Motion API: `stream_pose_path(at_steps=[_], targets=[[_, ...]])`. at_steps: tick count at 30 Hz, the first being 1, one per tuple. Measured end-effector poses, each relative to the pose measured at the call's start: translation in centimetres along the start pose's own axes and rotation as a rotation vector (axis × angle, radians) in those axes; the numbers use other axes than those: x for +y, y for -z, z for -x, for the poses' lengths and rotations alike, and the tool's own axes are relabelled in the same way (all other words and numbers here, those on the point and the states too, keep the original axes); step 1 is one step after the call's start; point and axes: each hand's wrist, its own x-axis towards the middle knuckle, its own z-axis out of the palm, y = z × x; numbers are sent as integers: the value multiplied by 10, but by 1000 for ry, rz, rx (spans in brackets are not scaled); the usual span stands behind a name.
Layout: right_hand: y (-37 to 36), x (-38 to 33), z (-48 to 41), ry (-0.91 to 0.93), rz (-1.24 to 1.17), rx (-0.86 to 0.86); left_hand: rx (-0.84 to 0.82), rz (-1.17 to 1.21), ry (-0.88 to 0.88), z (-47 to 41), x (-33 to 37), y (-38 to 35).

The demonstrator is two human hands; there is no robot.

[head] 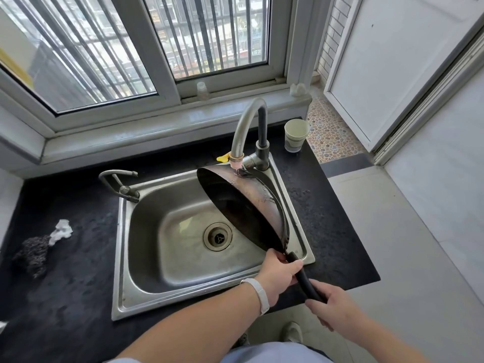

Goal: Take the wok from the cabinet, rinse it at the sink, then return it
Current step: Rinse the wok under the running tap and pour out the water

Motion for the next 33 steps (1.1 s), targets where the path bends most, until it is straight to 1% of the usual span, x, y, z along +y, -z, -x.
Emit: stream_pose_path(at_steps=[4,15,22,27,33], targets=[[3,2,-1,-24,-17,-28,10,-9,-7,-1,-1,-3],[5,4,-2,-17,-23,-17,35,-2,5,-1,-2,-6],[3,0,-4,-24,53,-27,42,-9,24,0,-3,-3],[4,-6,-3,-29,68,-18,60,0,0,5,-2,-1],[-4,-11,1,13,116,17,71,27,37,8,-2,4]])
